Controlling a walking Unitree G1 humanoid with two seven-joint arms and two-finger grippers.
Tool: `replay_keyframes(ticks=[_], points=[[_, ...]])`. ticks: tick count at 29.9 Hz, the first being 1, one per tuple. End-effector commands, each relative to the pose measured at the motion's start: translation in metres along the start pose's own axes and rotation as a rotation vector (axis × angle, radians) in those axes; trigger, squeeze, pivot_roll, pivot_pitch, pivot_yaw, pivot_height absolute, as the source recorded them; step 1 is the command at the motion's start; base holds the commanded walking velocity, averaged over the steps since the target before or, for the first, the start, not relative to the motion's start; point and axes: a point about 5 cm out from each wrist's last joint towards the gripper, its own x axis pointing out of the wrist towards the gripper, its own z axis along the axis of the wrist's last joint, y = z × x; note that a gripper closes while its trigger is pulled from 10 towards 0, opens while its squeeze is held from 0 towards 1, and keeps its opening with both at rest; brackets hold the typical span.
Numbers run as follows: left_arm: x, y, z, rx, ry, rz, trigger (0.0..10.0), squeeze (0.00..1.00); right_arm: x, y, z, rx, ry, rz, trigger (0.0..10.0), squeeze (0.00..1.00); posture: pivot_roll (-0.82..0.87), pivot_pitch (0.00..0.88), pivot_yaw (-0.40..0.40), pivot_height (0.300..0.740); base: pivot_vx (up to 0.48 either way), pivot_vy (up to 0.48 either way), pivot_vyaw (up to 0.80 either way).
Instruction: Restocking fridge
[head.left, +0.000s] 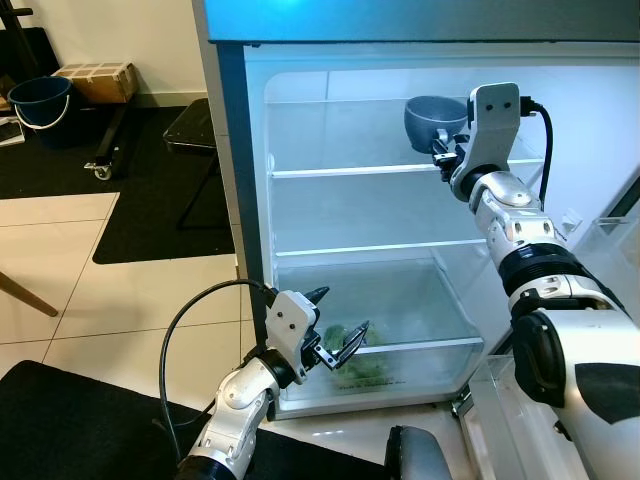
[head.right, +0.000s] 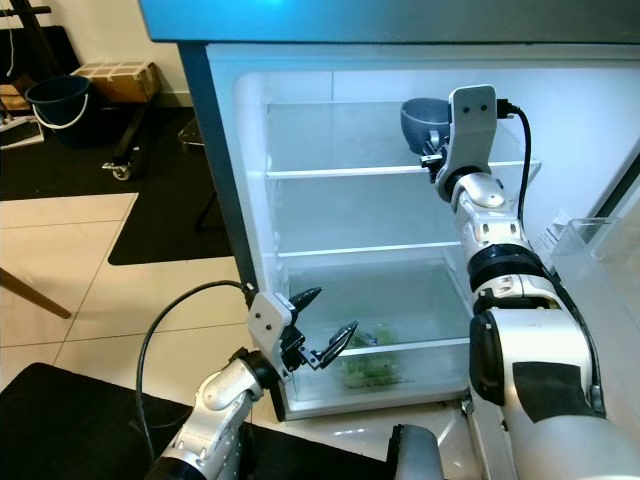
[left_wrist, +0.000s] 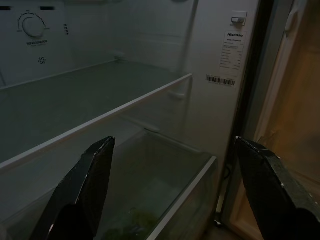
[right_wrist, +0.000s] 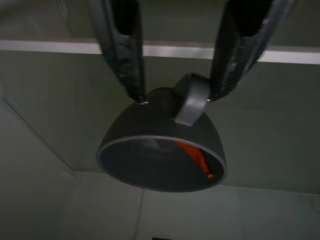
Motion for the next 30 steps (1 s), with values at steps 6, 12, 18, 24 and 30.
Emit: replay_keyframes(ticks=[6,12,18,24,30], points=[[0.0,-0.002,0.0,-0.015,0.003,0.004,10.0,0.0,0.001,-0.002,0.008,0.01,-0.035,0.011,10.0,0.5,0.12,0.061,-0.039,0.524,0.0,0.0,0.0],[0.001,-0.001,0.0,-0.015,0.006,0.001,10.0,0.0,-0.002,-0.005,0.01,0.036,-0.063,0.064,10.0,0.0,0.11,0.057,-0.034,0.524,0.0,0.0,0.0],[0.001,-0.001,0.0,-0.015,0.006,-0.001,10.0,0.0,-0.007,-0.01,0.011,0.053,-0.102,0.134,10.0,0.0,0.11,0.053,-0.031,0.524,0.0,0.0,0.0],[0.001,-0.001,-0.001,-0.017,0.007,-0.003,10.0,0.0,-0.013,-0.018,0.012,0.049,-0.126,0.159,10.0,0.0,0.11,0.051,-0.03,0.524,0.0,0.0,0.0],[0.001,-0.001,-0.001,-0.018,0.007,-0.008,10.0,0.0,-0.028,-0.023,0.004,0.037,-0.151,0.266,10.0,0.0,0.1,0.048,-0.028,0.524,0.0,0.0,0.0]])
